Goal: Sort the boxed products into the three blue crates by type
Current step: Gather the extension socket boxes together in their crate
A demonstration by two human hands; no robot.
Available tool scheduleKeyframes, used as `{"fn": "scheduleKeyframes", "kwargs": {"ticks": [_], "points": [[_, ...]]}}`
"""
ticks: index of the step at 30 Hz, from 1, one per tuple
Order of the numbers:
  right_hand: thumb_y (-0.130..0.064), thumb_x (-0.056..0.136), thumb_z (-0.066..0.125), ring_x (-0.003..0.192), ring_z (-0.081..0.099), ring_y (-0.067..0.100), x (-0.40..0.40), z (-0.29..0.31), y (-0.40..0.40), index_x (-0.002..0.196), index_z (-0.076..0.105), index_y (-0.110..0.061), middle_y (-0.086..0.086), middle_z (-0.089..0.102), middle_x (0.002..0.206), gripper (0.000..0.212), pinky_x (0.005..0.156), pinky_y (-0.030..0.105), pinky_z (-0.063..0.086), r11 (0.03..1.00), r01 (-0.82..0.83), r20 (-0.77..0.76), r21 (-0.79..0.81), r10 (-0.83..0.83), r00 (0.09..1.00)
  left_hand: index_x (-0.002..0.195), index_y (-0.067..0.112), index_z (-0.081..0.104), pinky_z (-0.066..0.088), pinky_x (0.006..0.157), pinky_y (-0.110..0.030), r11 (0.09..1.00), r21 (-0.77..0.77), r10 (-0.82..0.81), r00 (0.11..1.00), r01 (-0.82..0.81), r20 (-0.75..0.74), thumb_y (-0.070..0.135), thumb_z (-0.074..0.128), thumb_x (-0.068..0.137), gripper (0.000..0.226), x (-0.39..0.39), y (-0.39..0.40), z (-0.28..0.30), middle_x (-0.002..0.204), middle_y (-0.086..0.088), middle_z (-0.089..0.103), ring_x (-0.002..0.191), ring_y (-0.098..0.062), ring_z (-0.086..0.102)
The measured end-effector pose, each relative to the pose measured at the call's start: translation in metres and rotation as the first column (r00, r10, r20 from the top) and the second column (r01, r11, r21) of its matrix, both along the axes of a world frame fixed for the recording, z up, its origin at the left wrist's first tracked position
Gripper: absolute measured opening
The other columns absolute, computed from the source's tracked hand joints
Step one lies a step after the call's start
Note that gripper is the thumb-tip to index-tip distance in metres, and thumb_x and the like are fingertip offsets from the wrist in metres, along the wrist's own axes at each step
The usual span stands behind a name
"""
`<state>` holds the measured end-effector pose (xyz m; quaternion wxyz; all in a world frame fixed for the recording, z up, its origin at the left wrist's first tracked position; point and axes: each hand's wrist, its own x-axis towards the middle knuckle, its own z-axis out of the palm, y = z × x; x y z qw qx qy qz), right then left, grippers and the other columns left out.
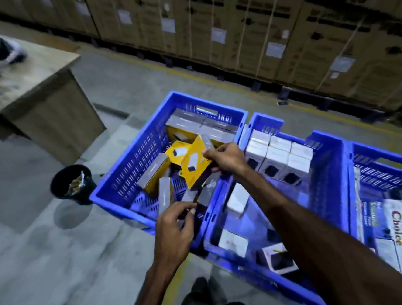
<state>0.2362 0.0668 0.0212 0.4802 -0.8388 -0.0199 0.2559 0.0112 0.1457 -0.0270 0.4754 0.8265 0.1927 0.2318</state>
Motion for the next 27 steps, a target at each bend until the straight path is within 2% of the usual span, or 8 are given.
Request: {"fn": "scheduleKeyframes", "kwargs": {"ticks": [2,5,8,10,12,15,22,27], "points": [[-0.049,0.081,0.074,0.054,0.074,0.019,0.006,0.000,0.019,0.071,0.075,-0.008,0.004,0.073,0.056,0.042,0.054,0.032,0.059,0.992,-0.018,0.059,-0.123,0.026,0.998,0.096,0.020,0.078,0.056,0.080,-0.026,1.000,-0.022,0.000,1.000,0.000,-0.013,0.014,0.065,0.094,0.014,0.003,0.010,-0.003,0.096,0.019,0.074,0.092,-0.001,0.070],[-0.047,0.081,0.070,0.047,0.070,0.015,0.017,0.002,0.037,0.070,0.076,-0.007,0.004,0.071,0.054,0.041,0.055,0.030,0.059,0.978,-0.056,0.117,-0.199,0.080,0.990,0.098,0.019,0.078,0.056,0.080,-0.026,1.000,-0.027,-0.008,1.000,0.008,-0.021,0.013,0.067,0.094,0.014,0.008,0.021,-0.005,0.096,0.019,0.074,0.093,-0.003,0.070],[-0.040,0.083,0.069,0.068,0.078,0.027,0.030,-0.012,0.043,0.088,0.076,-0.010,0.011,0.078,0.076,0.032,0.061,0.042,0.065,0.996,-0.037,0.112,-0.083,0.046,0.993,0.099,0.019,0.078,0.057,0.081,-0.028,0.999,-0.038,-0.019,0.999,0.018,-0.038,0.005,0.069,0.095,0.018,0.010,0.029,-0.009,0.097,0.019,0.074,0.095,-0.004,0.070],[-0.050,0.078,0.067,0.081,0.077,0.030,0.034,-0.027,0.037,0.099,0.074,-0.014,0.007,0.079,0.089,0.042,0.070,0.045,0.064,0.997,0.020,0.147,-0.069,-0.009,0.989,0.100,0.020,0.078,0.058,0.080,-0.029,0.998,-0.058,-0.027,0.998,0.024,-0.054,0.004,0.069,0.096,0.018,0.009,0.032,-0.011,0.097,0.019,0.074,0.094,-0.005,0.070],[-0.047,0.084,0.065,0.079,0.074,0.025,0.027,-0.031,0.022,0.094,0.076,-0.015,0.000,0.077,0.082,0.036,0.072,0.040,0.061,0.997,0.031,0.204,-0.074,-0.015,0.979,0.100,0.020,0.078,0.058,0.079,-0.029,0.997,-0.061,-0.052,0.996,0.049,-0.065,0.004,0.069,0.096,0.018,0.009,0.034,-0.012,0.097,0.020,0.074,0.094,-0.004,0.070],[-0.032,0.096,0.064,0.067,0.069,0.020,-0.001,-0.021,-0.001,0.090,0.075,-0.016,-0.002,0.074,0.076,0.019,0.071,0.048,0.061,0.995,0.083,0.204,0.063,-0.094,0.974,0.100,0.020,0.078,0.057,0.080,-0.027,0.994,-0.042,-0.106,0.992,0.103,-0.065,0.005,0.070,0.096,0.018,0.012,0.034,-0.015,0.099,0.022,0.073,0.095,0.000,0.069],[-0.017,0.103,0.063,0.076,0.073,0.012,-0.062,-0.017,-0.097,0.097,0.070,-0.011,0.002,0.073,0.086,0.011,0.059,0.026,0.054,0.937,0.244,0.129,0.249,-0.282,0.951,0.101,0.020,0.078,0.057,0.080,-0.025,0.952,-0.014,-0.307,0.952,0.306,-0.025,0.012,0.066,0.096,0.015,0.036,0.004,-0.007,0.098,0.017,0.074,0.093,0.001,0.069],[-0.011,0.102,0.063,0.074,0.072,0.013,-0.106,-0.011,-0.163,0.097,0.069,-0.008,0.001,0.075,0.084,0.009,0.059,0.023,0.053,0.875,0.401,0.058,0.270,-0.430,0.901,0.098,0.020,0.078,0.057,0.078,-0.032,0.915,0.008,-0.404,0.915,0.404,-0.010,0.016,0.065,0.092,0.015,0.048,-0.030,-0.004,0.097,0.014,0.075,0.088,-0.002,0.070]]}}
